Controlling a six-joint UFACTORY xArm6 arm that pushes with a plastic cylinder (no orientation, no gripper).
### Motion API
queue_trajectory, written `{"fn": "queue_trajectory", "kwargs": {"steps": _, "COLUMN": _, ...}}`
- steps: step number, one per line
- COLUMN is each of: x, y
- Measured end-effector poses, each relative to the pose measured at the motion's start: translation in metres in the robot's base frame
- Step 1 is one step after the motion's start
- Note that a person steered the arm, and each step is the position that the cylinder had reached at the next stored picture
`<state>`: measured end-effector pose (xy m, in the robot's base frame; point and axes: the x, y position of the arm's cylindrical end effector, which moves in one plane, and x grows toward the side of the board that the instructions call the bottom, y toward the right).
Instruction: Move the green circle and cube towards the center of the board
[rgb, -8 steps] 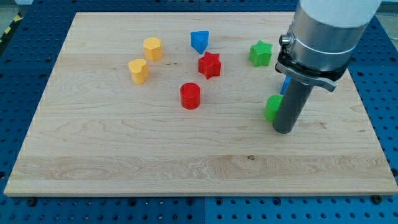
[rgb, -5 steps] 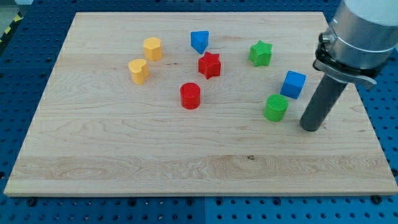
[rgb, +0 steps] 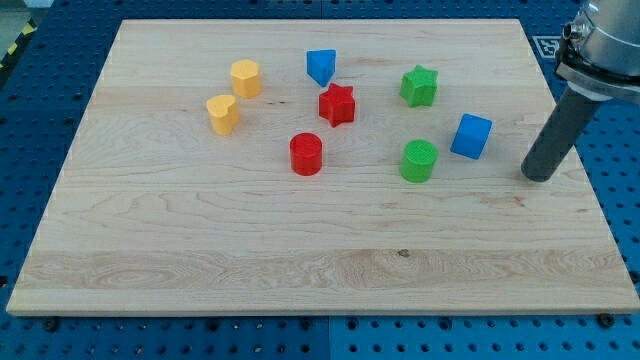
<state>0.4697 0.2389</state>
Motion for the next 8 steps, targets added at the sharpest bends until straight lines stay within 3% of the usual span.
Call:
{"fn": "queue_trajectory", "kwargs": {"steps": 4, "x": -0.034, "y": -0.074}}
{"fn": "queue_trajectory", "kwargs": {"steps": 5, "x": -0.035, "y": -0.069}}
{"fn": "queue_trajectory", "kwargs": {"steps": 7, "x": -0.030, "y": -0.005}}
{"fn": "queue_trajectory", "kwargs": {"steps": 8, "x": -0.030, "y": -0.006}}
